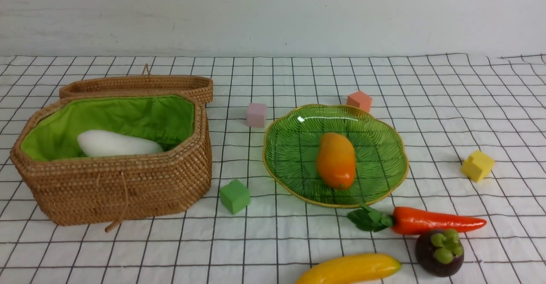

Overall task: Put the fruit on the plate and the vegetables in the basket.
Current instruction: Use the right arm to grab a mangosteen and put it into the right plate

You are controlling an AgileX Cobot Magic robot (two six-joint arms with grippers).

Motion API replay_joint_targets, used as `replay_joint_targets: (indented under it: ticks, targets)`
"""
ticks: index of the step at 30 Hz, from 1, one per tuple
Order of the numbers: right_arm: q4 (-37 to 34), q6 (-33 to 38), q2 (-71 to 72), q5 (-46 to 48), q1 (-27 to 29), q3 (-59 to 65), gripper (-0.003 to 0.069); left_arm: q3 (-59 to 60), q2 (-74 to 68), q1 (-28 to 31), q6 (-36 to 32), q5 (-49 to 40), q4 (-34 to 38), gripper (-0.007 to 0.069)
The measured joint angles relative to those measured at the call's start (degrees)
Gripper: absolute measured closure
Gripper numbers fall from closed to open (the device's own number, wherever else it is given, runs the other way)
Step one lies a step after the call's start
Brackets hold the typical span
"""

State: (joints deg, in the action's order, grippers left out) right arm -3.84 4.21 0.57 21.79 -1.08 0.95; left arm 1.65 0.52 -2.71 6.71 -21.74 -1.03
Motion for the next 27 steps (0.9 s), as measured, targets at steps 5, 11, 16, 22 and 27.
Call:
replay_joint_targets:
  ticks: [5,11,16,22,27]
  targets:
    - [0.0,0.0,0.0,0.0,0.0,0.0,0.0416,0.04,0.0,0.0,0.0,-0.47,0.05,0.0631]
    - [0.0,0.0,0.0,0.0,0.0,0.0,0.0416,0.04,0.0,0.0,-0.05,-0.47,0.05,0.0626]
    - [0.8,0.0,0.0,0.0,0.0,0.0,0.0416,0.06,0.0,0.0,-0.05,-0.47,0.05,0.0624]
    - [2.83,0.0,0.0,-0.07,0.0,0.0,0.0416,0.11,0.0,0.0,-0.05,-0.47,0.05,0.0622]
    - [0.21,-0.06,0.0,-5.96,0.0,0.53,0.0416,0.11,0.0,0.0,-0.05,-0.47,0.05,0.0622]
